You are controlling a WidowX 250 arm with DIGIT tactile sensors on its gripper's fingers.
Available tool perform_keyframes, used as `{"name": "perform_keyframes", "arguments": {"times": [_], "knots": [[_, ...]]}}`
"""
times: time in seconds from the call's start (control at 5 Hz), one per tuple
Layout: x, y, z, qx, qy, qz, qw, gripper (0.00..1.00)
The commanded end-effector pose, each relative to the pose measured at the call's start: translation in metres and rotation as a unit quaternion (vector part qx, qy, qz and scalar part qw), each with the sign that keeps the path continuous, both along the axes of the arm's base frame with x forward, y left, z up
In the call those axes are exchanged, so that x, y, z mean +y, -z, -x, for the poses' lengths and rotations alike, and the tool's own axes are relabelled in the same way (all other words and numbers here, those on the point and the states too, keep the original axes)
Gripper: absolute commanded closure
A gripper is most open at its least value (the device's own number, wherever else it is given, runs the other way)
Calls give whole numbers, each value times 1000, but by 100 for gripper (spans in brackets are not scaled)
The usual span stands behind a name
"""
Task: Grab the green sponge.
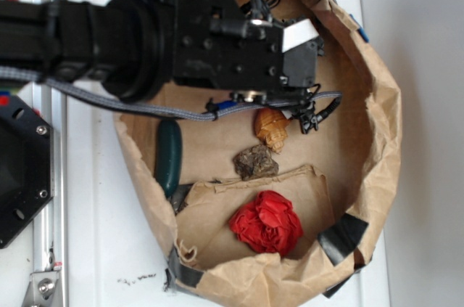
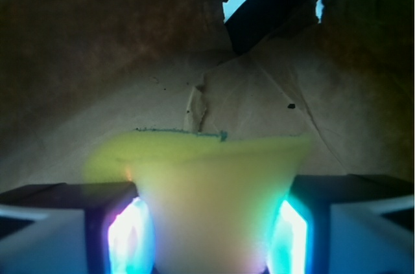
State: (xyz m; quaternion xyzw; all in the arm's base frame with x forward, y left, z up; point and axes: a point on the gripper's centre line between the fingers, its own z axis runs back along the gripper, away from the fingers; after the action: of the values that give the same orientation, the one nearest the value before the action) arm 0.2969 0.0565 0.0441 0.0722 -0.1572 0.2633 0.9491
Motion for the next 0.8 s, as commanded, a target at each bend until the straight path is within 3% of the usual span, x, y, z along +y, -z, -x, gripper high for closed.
{"name": "perform_keyframes", "arguments": {"times": [0.0, 0.2, 0.4, 0.6], "knots": [[3, -16, -2, -24, 6, -3, 1000, 100], [1, -16, -4, -19, 7, -2, 1000, 100], [-12, -39, 3, 2, 39, 17, 999, 100], [-36, -79, 20, 69, 112, 35, 991, 100]]}}
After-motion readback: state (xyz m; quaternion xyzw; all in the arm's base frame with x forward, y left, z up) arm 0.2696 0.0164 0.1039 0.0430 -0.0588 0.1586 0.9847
